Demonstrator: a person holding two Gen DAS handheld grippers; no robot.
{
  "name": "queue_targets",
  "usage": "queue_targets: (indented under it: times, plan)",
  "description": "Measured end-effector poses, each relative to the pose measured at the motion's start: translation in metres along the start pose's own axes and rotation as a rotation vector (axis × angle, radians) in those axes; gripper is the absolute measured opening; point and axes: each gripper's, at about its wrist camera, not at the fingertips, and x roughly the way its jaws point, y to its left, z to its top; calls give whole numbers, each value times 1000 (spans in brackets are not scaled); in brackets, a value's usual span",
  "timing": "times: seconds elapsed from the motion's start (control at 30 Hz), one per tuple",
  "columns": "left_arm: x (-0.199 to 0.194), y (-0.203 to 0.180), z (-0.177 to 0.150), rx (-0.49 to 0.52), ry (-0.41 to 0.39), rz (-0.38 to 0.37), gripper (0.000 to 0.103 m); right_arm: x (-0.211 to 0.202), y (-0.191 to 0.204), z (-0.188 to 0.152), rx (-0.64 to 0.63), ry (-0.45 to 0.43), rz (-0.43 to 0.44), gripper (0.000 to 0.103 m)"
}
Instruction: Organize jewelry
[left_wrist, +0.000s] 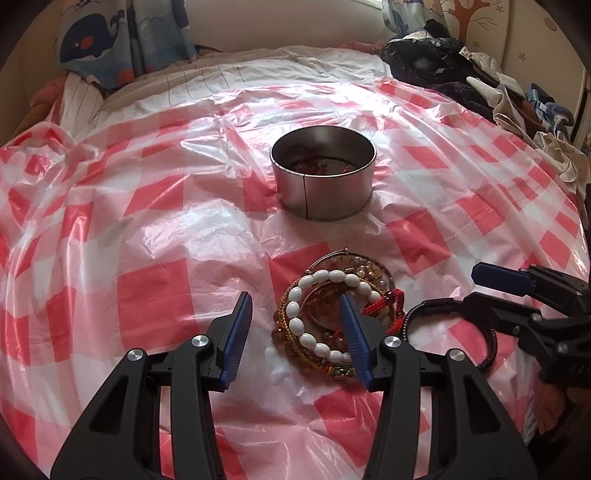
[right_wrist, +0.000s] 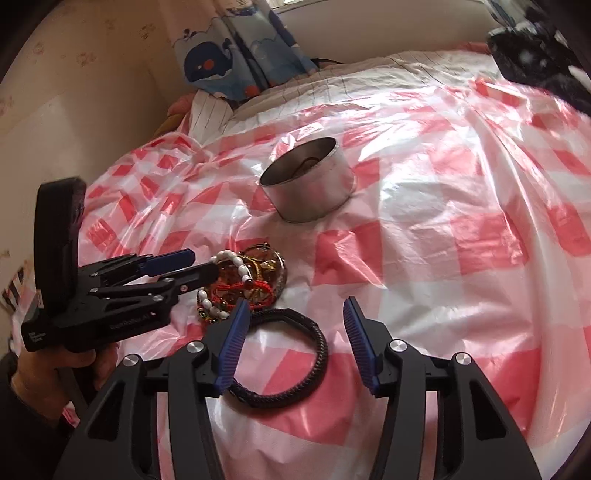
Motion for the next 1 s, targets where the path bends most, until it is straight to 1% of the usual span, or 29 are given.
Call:
queue_targets:
  times: [0.07,0.13,0.2,0.23,0.27,0.37,0.4,0.43,0.47,0.5,0.53,0.6,0.7,0.77,0.9,1.0]
  plan:
    - [2,-2,1,6,-7,-21,46,7,12,4,-53,12,-4,52]
    - [5,-4,1,17,4,-28,40,16,21,8,-104,28,-16,52]
    - [8,-8,1,33,11,-44,31,26,28,10,-141,58,-20,52]
    - [8,-9,1,41,11,-40,29,33,31,11,-158,80,-19,52]
    - [9,-9,1,48,13,-34,24,39,33,12,-173,98,-20,52]
    - [10,-5,2,41,19,-32,14,52,37,10,-200,128,-14,52]
    - [10,-3,2,39,21,-34,13,54,37,9,-199,130,-12,52]
    - [9,-3,3,35,25,-41,12,55,36,8,-199,129,-9,47]
    - [9,-3,3,36,26,-44,8,54,36,8,-197,124,-9,31]
    - [8,-3,4,39,24,-42,7,53,34,8,-191,121,-3,21]
    - [7,-4,4,41,19,-43,7,52,34,8,-185,115,-1,14]
    - [3,-2,5,34,12,-57,7,46,33,8,-180,94,-2,10]
    - [-4,2,8,4,-8,-95,7,33,28,8,-148,56,6,9]
    - [-8,3,10,-8,-19,-116,7,25,22,9,-110,22,32,9]
    - [-10,4,11,-19,-22,-119,7,12,13,13,-53,-34,78,9]
    - [-12,7,12,-42,-30,-150,7,7,12,16,-40,-65,98,9]
